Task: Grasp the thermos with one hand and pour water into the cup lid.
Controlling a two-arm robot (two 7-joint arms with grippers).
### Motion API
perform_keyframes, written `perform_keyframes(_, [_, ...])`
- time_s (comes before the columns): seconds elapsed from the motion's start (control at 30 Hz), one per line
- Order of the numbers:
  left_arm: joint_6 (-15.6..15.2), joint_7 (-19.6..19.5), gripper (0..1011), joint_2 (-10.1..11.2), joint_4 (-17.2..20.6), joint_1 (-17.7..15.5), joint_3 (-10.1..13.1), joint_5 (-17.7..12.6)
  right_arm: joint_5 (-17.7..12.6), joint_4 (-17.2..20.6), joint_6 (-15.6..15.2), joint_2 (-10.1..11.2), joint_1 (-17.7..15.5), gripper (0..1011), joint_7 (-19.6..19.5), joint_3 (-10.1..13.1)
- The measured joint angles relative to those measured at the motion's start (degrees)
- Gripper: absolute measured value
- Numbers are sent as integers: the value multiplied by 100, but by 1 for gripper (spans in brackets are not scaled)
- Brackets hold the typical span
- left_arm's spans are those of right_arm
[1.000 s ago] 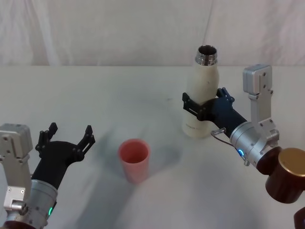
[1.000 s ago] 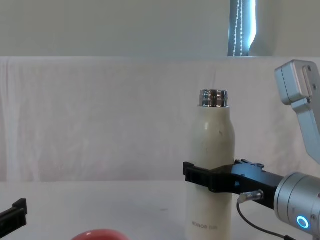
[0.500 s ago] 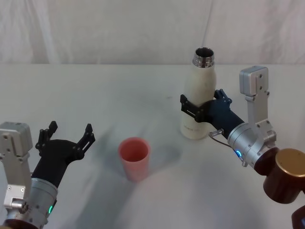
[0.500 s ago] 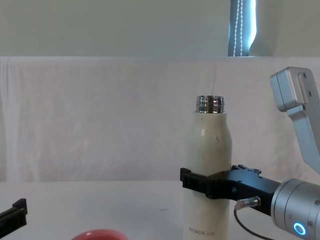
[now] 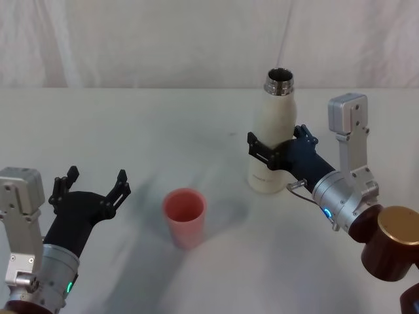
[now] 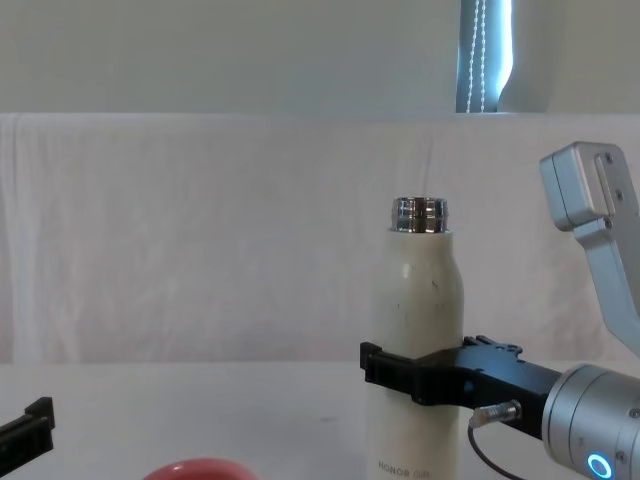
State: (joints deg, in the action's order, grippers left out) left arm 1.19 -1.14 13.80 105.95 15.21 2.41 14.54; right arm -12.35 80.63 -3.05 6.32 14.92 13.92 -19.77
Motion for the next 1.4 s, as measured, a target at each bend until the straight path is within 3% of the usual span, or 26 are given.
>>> perform_keyframes(0.73, [0, 0, 1001, 0, 0, 0, 0, 0, 24, -51, 21, -1, 6, 1001, 17, -30])
perform_keyframes(1.4, [0, 0, 1001, 0, 0, 0, 0, 0, 32, 258, -61, 82, -227, 1001, -29, 24])
